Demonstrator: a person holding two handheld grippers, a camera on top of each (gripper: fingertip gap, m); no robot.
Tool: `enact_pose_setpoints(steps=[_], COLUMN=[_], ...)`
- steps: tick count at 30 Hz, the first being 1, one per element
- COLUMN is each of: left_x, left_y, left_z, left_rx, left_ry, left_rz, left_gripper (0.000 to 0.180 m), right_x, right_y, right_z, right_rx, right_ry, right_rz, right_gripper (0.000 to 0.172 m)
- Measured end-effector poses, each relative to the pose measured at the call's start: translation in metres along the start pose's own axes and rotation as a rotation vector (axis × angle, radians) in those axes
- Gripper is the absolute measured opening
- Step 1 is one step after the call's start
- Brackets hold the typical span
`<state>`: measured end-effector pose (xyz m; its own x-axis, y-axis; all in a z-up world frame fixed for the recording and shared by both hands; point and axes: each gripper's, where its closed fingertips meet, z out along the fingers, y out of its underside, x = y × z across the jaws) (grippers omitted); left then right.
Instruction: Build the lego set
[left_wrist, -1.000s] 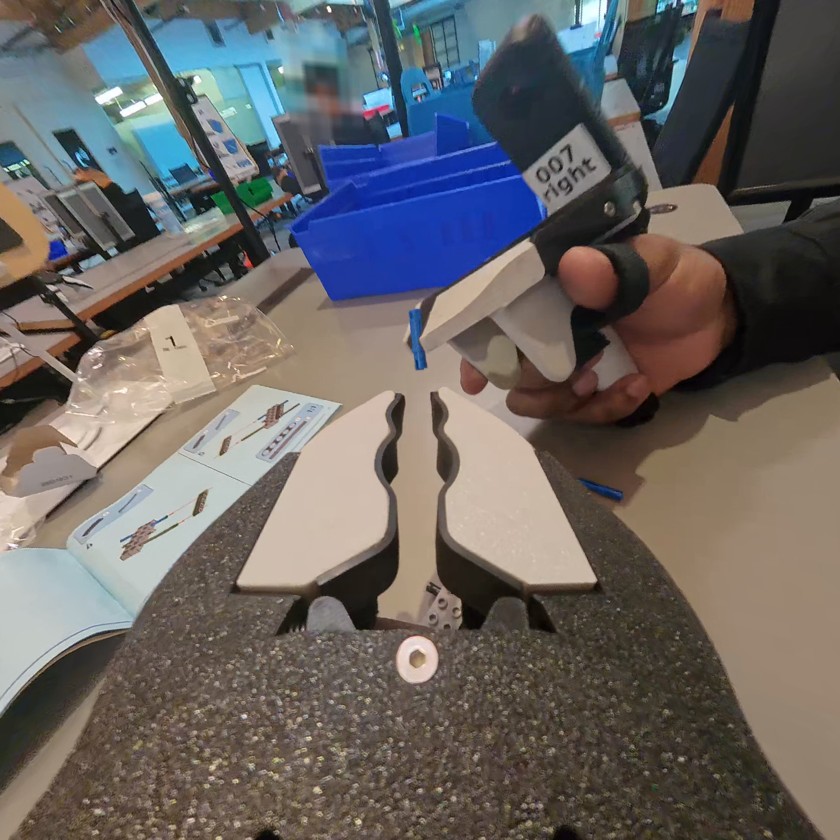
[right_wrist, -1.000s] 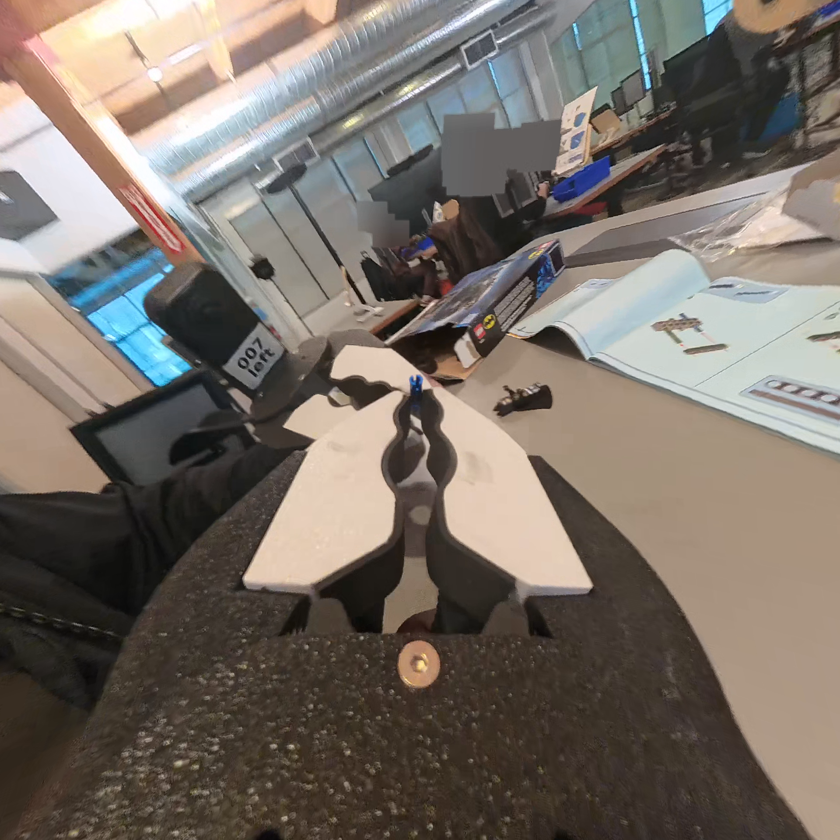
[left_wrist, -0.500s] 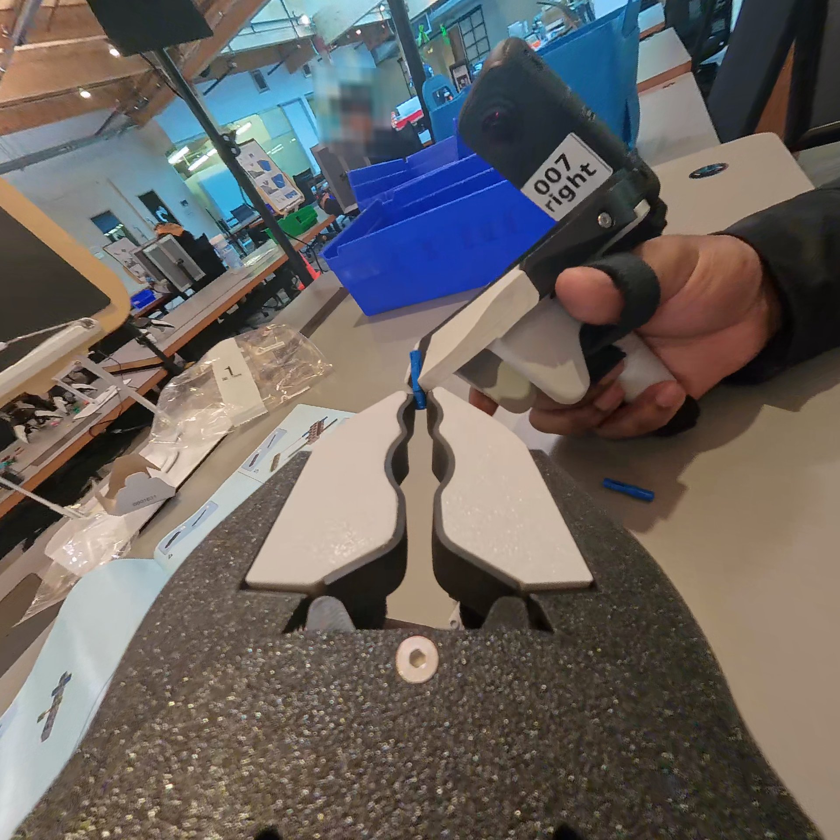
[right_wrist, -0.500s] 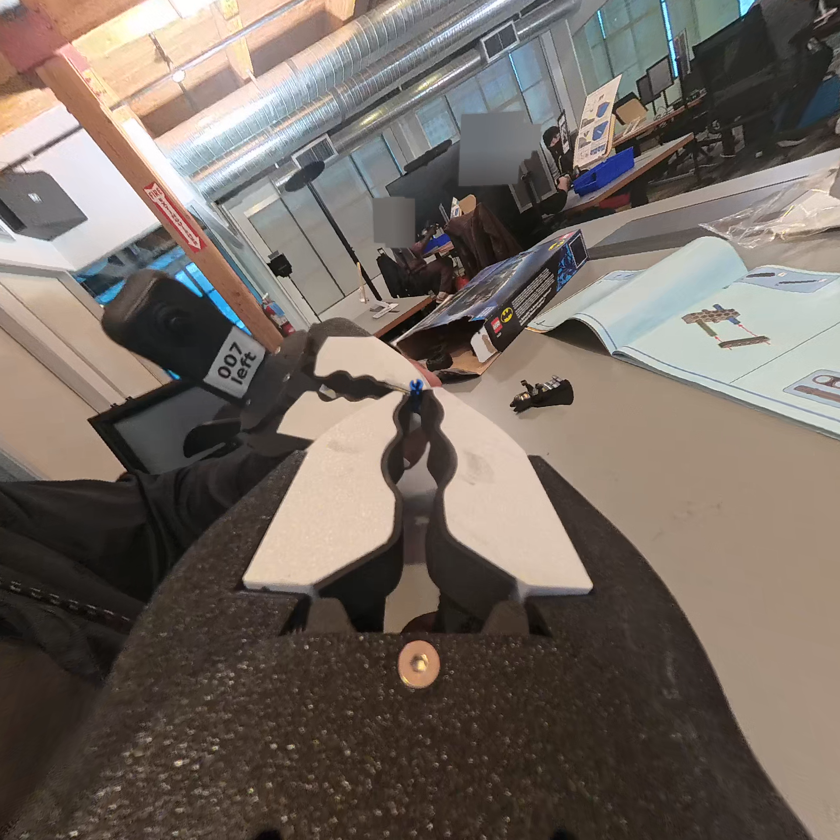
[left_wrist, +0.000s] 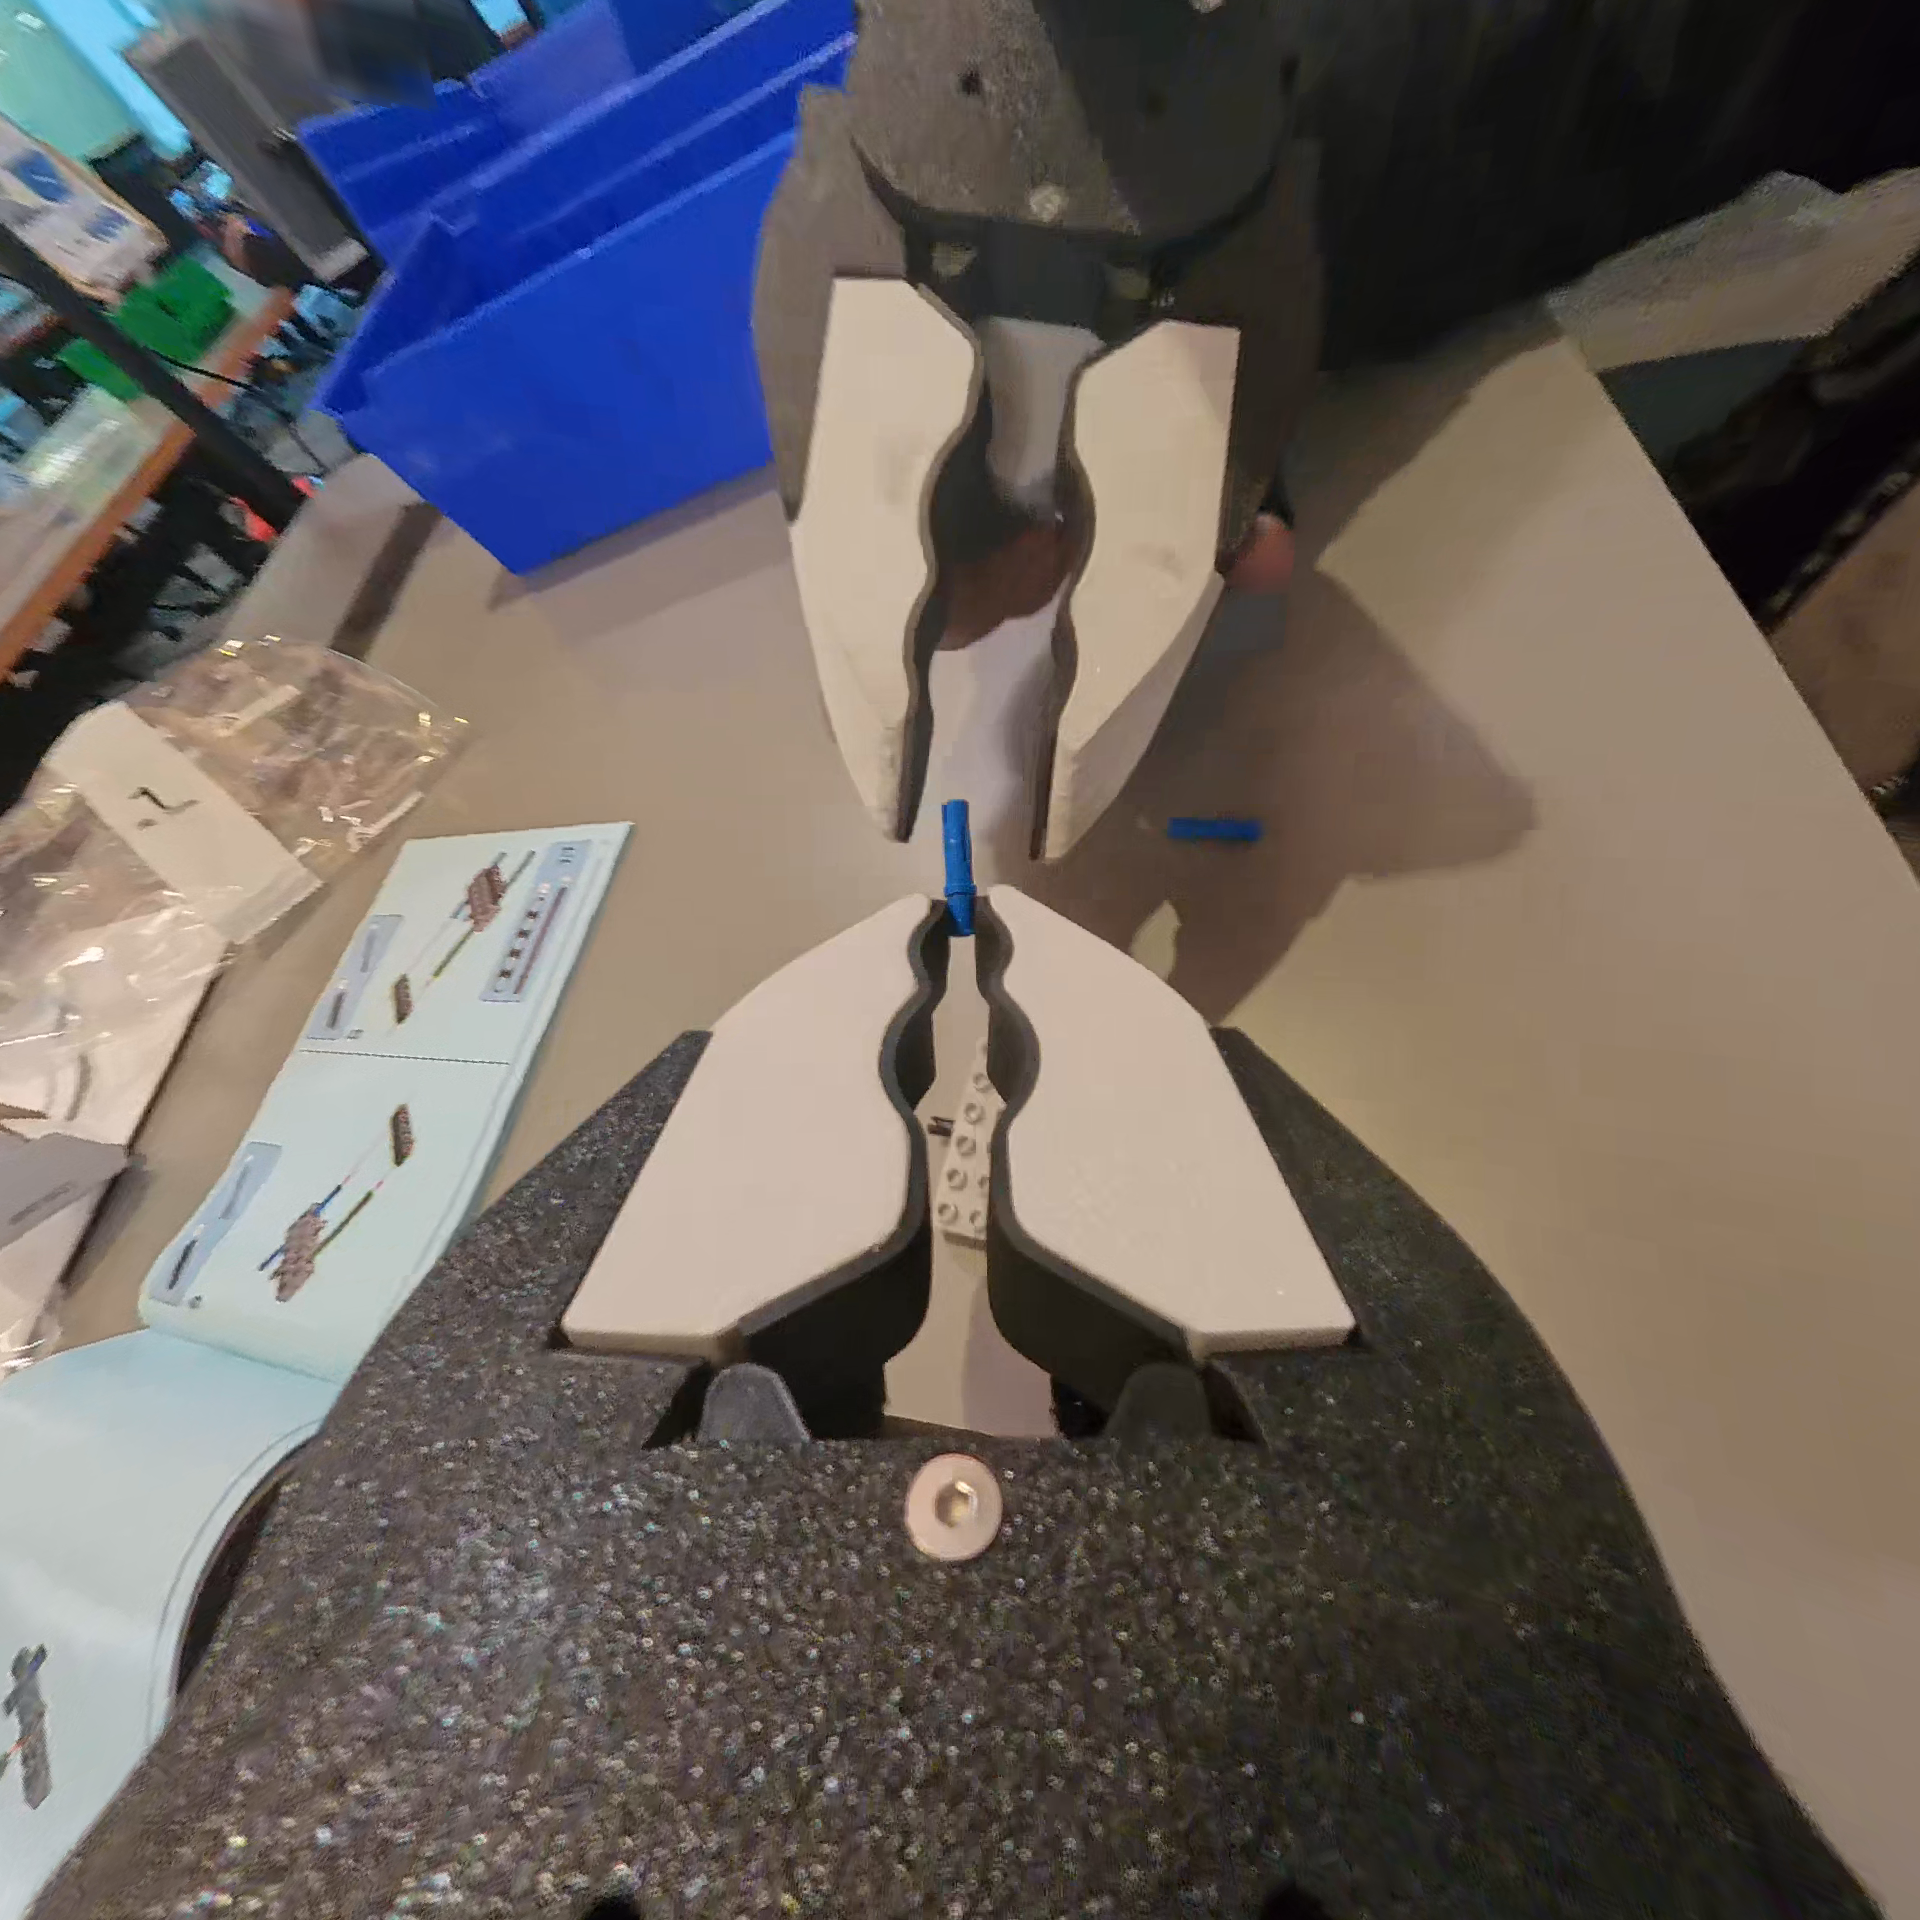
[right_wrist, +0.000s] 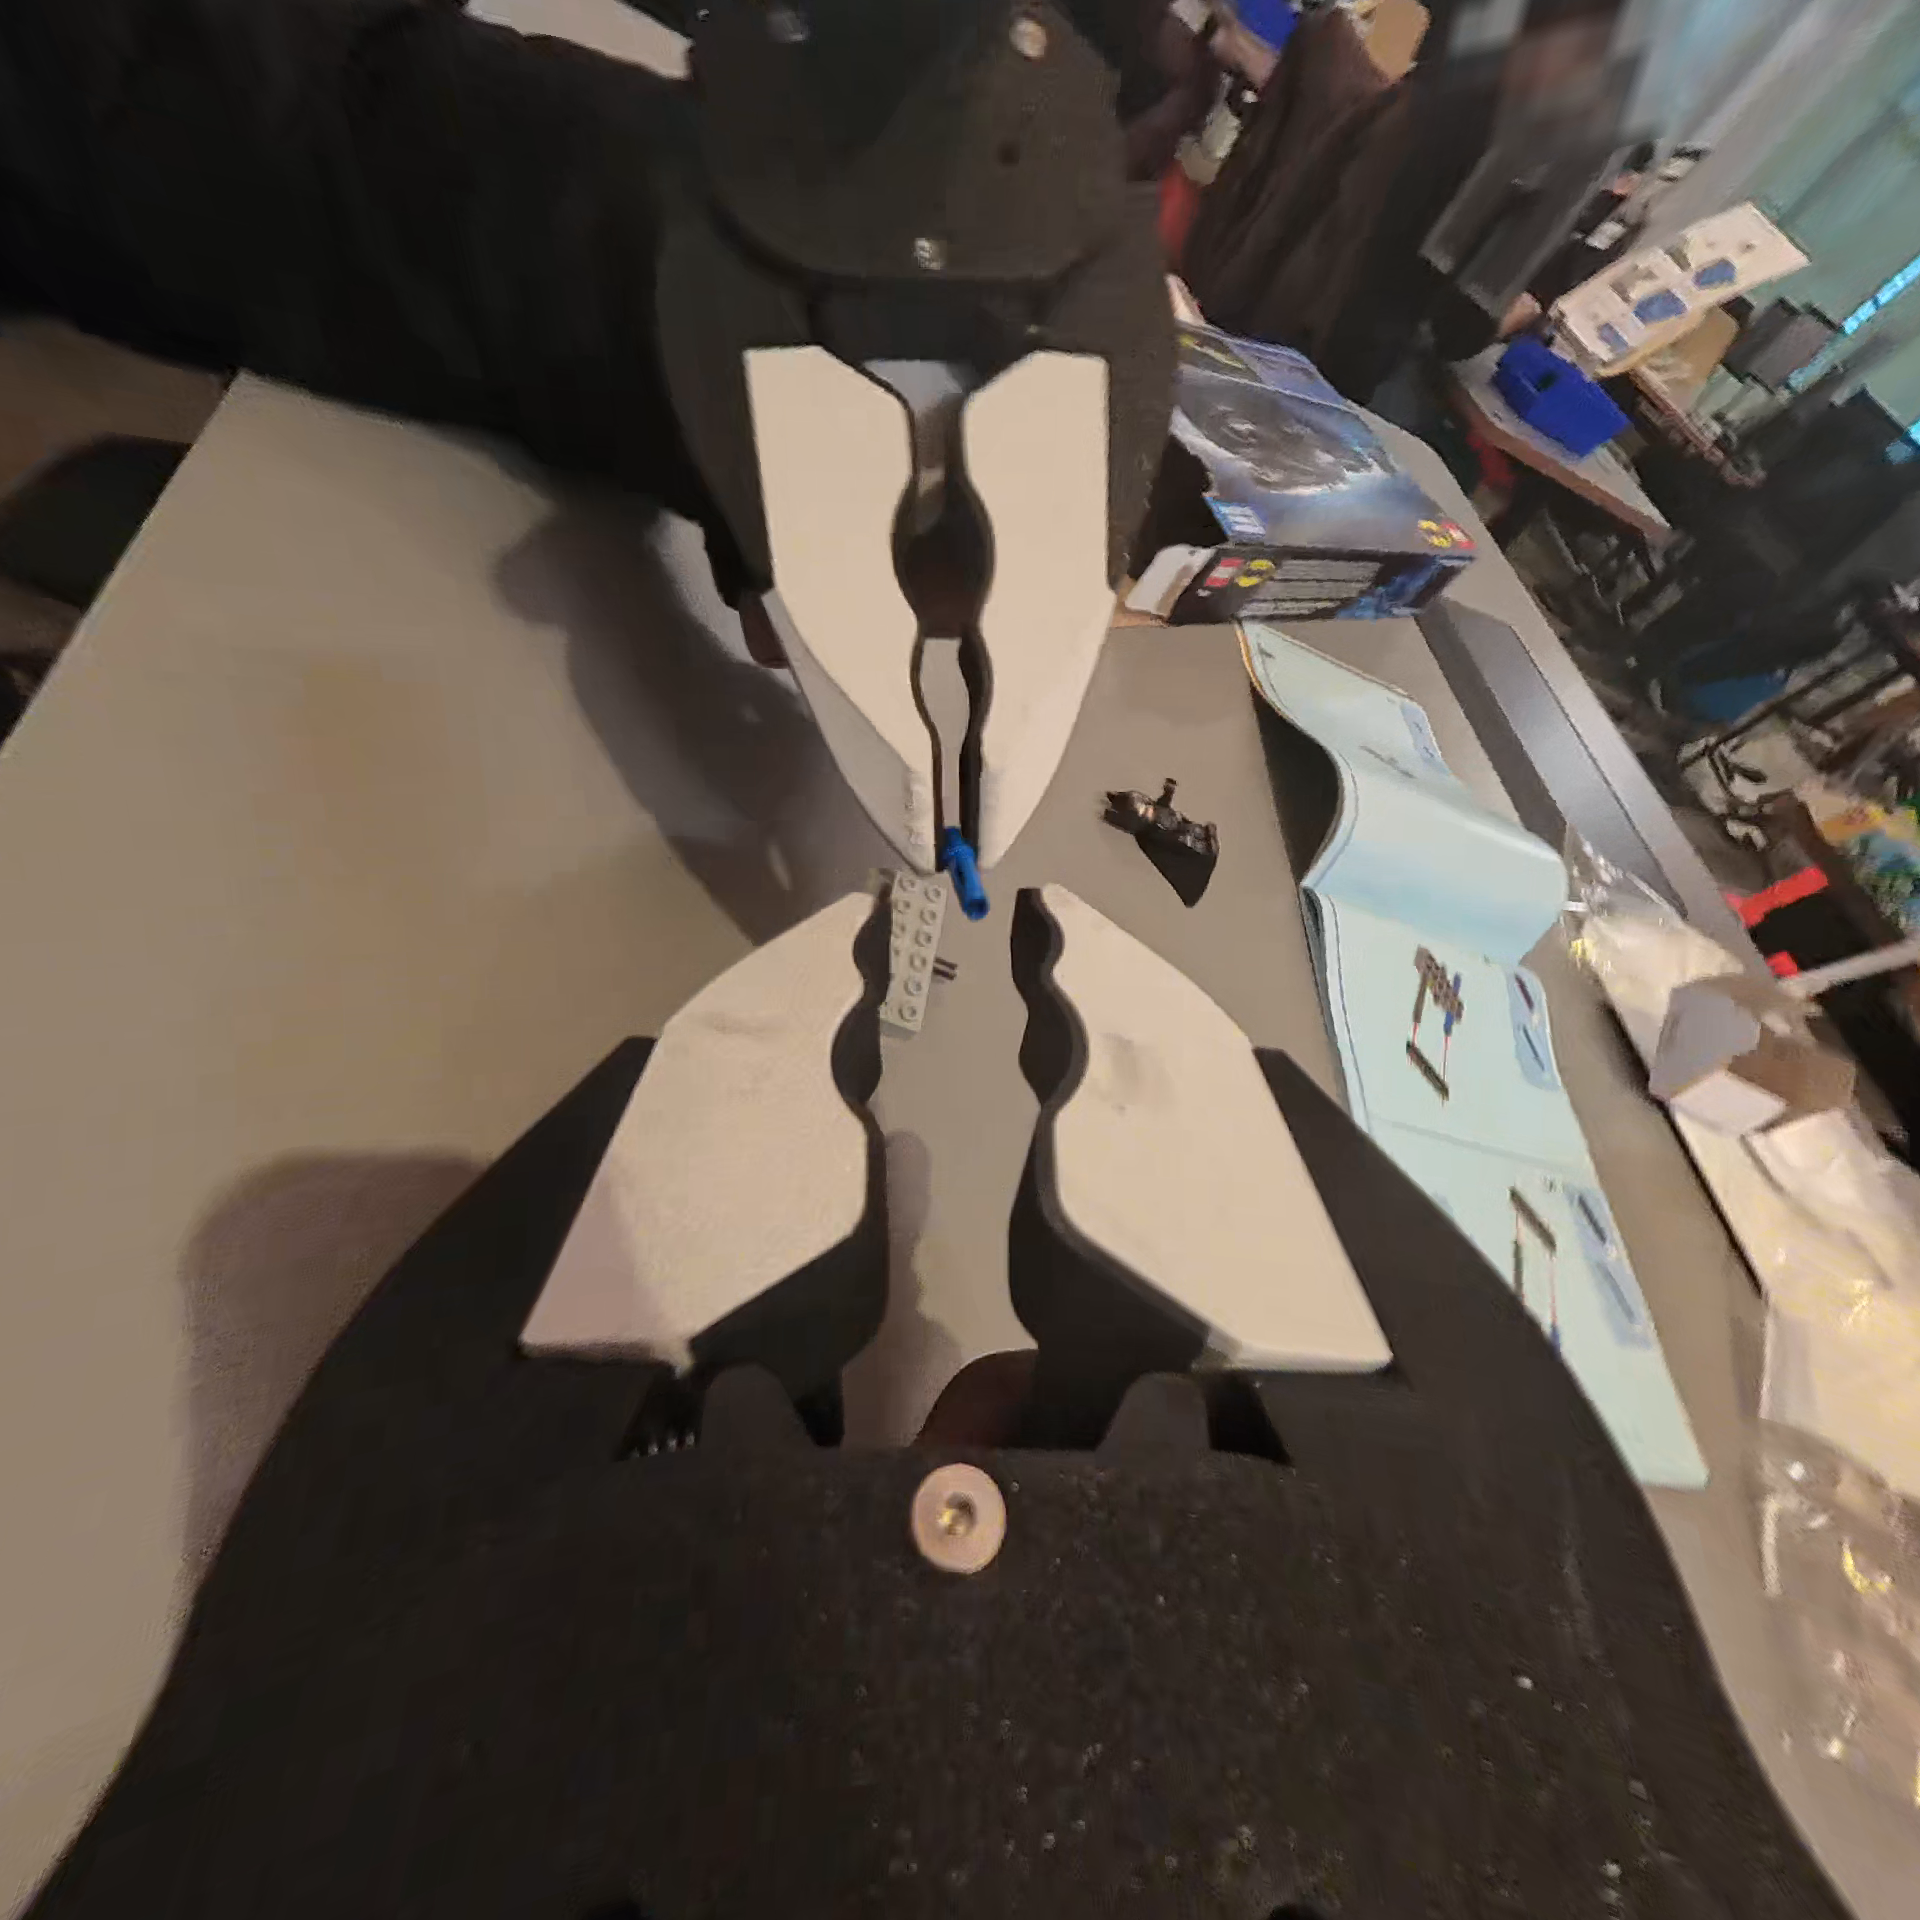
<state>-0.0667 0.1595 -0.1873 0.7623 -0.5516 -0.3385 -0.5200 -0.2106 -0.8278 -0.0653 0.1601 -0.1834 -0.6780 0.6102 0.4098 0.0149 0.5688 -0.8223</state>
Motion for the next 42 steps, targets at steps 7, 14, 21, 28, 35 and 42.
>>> enact_pose_setpoints(steps=[7,14,21,28,35,42], left_x=[0.017,0.026,0.033,0.037,0.036,0.007], left_y=[0.016,0.015,0.012,0.016,0.018,0.032], left_z=[-0.004,-0.004,-0.004,-0.004,-0.004,-0.009], left_rx=[-0.045,-0.032,-0.019,-0.042,-0.044,-0.096], left_ry=[0.141,0.209,0.267,0.297,0.297,0.142], left_rz=[-0.028,-0.062,-0.096,-0.122,-0.138,-0.165], left_gripper=[0.004,0.004,0.004,0.004,0.004,0.028], right_x=[-0.014,-0.024,-0.033,-0.036,-0.034,-0.016], right_y=[0.001,0.001,0.001,0.001,0.004,0.017], right_z=[0.014,0.014,0.017,0.019,0.022,0.016], right_rx=[0.044,0.061,0.054,0.054,0.037,-0.039], right_ry=[-0.054,-0.083,-0.091,-0.06,-0.023,0.051], right_rz=[-0.04,-0.066,-0.123,-0.167,-0.188,-0.129], right_gripper=[0.019,0.014,0.01,0.008,0.006,0.005])
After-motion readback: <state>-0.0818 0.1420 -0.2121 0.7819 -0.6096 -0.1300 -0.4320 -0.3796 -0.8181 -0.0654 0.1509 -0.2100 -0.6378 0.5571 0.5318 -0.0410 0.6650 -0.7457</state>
